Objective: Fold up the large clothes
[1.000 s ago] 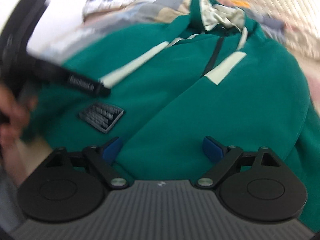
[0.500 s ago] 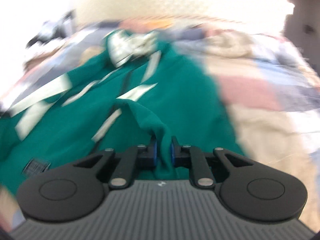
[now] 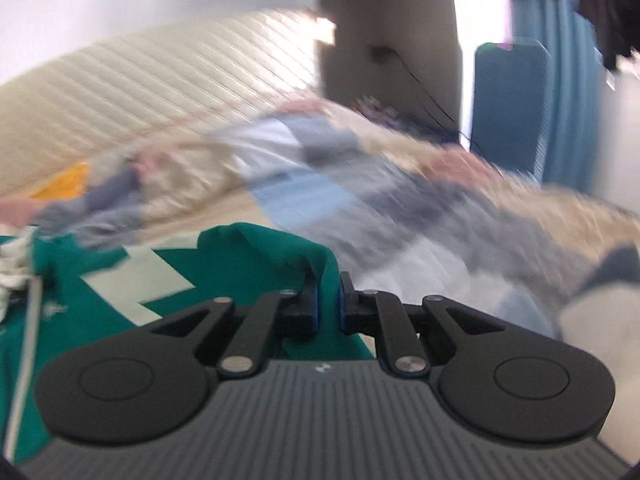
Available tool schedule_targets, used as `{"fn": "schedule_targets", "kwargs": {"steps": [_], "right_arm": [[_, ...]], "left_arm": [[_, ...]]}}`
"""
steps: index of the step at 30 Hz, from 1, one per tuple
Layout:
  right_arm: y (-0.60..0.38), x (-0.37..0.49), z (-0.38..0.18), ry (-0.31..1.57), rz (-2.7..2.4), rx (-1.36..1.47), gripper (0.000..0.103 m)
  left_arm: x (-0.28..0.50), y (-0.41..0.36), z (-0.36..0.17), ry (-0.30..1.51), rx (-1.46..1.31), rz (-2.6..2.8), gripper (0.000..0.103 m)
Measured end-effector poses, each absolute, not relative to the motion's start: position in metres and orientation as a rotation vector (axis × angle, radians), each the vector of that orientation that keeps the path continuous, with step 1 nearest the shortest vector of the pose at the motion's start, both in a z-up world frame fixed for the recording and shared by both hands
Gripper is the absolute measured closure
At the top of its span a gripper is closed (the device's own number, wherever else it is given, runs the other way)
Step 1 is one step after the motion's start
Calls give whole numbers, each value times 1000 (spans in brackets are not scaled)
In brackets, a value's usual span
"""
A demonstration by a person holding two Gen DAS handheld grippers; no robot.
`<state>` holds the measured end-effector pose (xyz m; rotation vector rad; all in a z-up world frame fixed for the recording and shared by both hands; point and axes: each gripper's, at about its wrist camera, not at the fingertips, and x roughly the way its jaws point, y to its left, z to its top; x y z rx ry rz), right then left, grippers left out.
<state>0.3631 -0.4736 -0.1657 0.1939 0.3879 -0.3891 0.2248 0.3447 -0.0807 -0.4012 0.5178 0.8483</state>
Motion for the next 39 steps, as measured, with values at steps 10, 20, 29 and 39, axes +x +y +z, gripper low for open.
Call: {"fn": "schedule_targets", "kwargs": {"steps": [10,20,29,39], "right_arm": [[-469,396,-213,566,-419,78,84],[-449,355,-175,536,-304,85,34],[-439,318,-158,559,-217,137,33],[-442,287,-166,627,-124,366,33]], "left_arm": [[234,318,-85,564,-450,662,94],[177,308,-61,580,-553,554,48],[146,283,-68,677,-745,460,41],[159,253,-83,783,-564,475,40]]}}
